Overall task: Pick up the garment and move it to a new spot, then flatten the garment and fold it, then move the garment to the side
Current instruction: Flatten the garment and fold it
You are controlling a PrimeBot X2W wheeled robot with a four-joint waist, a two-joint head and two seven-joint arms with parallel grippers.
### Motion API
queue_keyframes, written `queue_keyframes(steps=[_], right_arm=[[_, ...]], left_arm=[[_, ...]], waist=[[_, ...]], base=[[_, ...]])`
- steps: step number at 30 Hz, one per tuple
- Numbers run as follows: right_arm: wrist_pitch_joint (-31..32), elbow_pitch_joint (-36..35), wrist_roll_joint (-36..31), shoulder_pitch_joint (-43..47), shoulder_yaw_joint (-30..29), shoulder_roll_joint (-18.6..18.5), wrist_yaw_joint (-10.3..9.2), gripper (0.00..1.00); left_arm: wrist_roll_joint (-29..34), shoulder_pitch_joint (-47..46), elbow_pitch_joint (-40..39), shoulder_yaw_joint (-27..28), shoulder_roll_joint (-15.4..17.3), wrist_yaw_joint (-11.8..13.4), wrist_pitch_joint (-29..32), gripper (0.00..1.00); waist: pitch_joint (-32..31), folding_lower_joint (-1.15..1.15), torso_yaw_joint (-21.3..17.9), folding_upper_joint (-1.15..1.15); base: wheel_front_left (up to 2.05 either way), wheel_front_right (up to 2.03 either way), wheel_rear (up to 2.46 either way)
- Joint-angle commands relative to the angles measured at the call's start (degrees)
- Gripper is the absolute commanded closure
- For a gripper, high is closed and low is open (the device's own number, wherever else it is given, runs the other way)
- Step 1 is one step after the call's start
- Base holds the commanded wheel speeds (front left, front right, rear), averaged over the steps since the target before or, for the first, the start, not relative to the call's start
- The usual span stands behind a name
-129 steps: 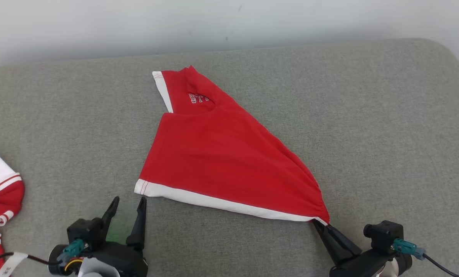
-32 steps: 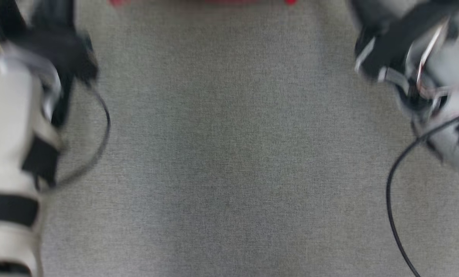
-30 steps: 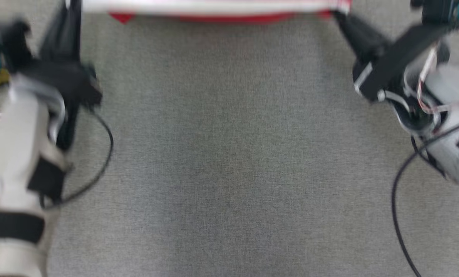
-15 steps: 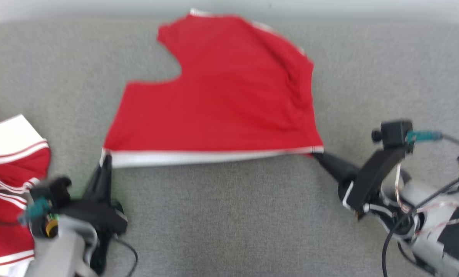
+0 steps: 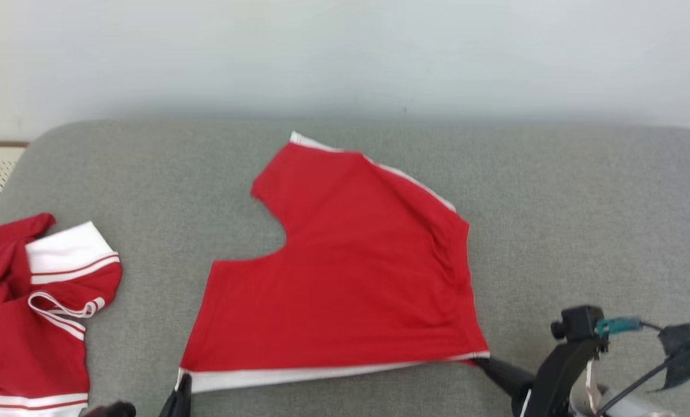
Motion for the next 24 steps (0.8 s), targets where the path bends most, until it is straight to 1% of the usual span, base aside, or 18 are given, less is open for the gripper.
queue_keyframes(steps=[1, 8, 12, 14, 17, 20, 24], right_arm=[[0.3, -0.2, 0.3, 2.5, -0.1, -0.5, -0.06, 1.00], [2.6, -2.2, 0.6, 8.1, 0.0, 0.6, -0.06, 1.00], [4.9, -3.1, 0.3, 10.4, 0.0, 0.3, -0.06, 1.00], [5.0, -3.3, 0.2, 10.7, 0.0, 0.2, -0.06, 1.00], [5.4, -3.6, 0.0, 11.5, 0.0, -0.1, -0.06, 1.00], [4.5, -3.9, 0.0, 11.3, -0.8, -0.2, -0.06, 1.00], [1.8, -5.0, 0.2, 10.0, -3.2, 0.2, -0.06, 1.00]], left_arm=[[0.0, 2.5, 0.2, 0.6, 0.5, 0.1, -0.1, 1.00], [0.3, 6.1, 0.0, 1.1, -0.1, 0.1, -0.1, 1.00], [1.5, 7.7, 0.7, 1.2, 0.3, 0.1, -0.1, 1.00], [2.0, 8.1, 1.0, 0.7, 0.5, 0.1, -0.1, 1.00], [1.8, 8.6, 1.8, 1.6, 0.8, 0.1, -0.1, 1.00], [1.6, 7.9, 0.7, 1.7, 1.0, 0.1, -0.1, 1.00], [2.4, 4.1, -3.0, 1.5, 1.6, 0.1, -0.1, 1.00]], waist=[[-3.6, 0.01, 0.9, 0.01], [-5.9, 0.01, 0.4, 0.01], [-6.7, 0.01, -0.2, 0.01], [-6.8, 0.01, -0.4, 0.01], [-6.8, 0.01, -0.7, 0.01], [-6.2, 0.01, -0.8, 0.01], [-4.9, 0.01, -0.6, 0.01]], base=[[0.00, 0.00, 0.00], [0.00, 0.00, 0.00], [0.00, 0.00, 0.00], [0.00, 0.00, 0.00], [0.00, 0.00, 0.00], [0.00, 0.00, 0.00], [0.00, 0.00, 0.00]])
